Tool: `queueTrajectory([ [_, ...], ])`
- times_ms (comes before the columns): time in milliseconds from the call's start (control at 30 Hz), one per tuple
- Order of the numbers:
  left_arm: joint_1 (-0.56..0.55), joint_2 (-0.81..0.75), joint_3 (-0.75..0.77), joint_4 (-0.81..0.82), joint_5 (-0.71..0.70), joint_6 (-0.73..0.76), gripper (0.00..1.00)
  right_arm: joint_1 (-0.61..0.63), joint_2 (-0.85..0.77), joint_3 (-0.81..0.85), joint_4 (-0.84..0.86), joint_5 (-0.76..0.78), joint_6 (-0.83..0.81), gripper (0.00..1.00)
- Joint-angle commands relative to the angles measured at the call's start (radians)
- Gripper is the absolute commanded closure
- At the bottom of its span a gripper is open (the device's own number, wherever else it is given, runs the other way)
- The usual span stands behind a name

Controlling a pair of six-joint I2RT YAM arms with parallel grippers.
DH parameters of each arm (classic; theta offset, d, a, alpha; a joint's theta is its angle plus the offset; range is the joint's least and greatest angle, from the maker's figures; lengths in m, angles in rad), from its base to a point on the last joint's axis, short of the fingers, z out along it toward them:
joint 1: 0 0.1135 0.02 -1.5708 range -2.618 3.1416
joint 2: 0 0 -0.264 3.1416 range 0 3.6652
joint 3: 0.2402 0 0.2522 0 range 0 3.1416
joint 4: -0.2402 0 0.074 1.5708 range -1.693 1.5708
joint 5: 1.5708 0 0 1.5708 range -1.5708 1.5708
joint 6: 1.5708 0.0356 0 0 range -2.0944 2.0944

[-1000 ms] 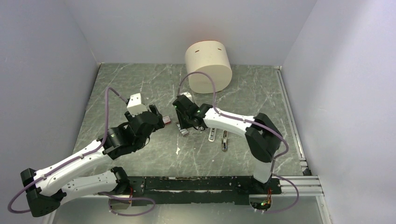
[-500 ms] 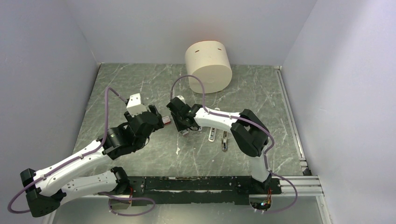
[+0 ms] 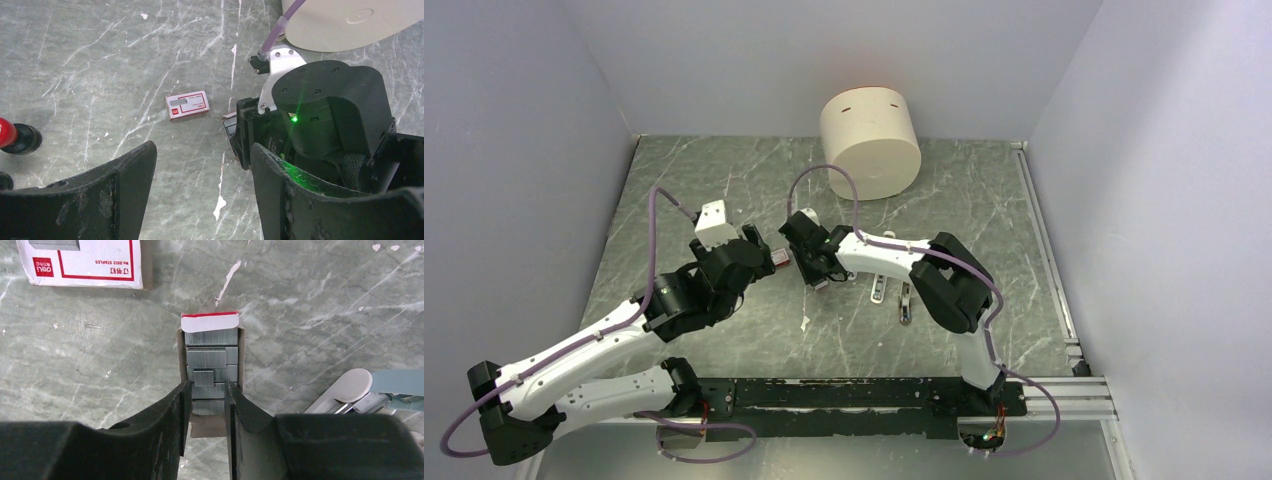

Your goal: Load the staples into the stapler

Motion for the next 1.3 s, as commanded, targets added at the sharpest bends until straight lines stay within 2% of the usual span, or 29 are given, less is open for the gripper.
queueTrajectory([
  [0,0.007,-0.007,0.035,-0.015,-0.032,-0.009,0.26,0.004,0.014,0.020,0.030,0.021,-0.010,0.66],
  [900,0.006,-0.002,0.029,-0.015,-0.022,-0.018,0.26,0.013,0.033,0.008,0.056,0.046,-0.020,0.70],
  [1267,0.006,-0.007,0.025,-0.017,-0.019,-0.019,0.27,0.013,-0.009,0.003,0.042,0.077,-0.024,0.81],
])
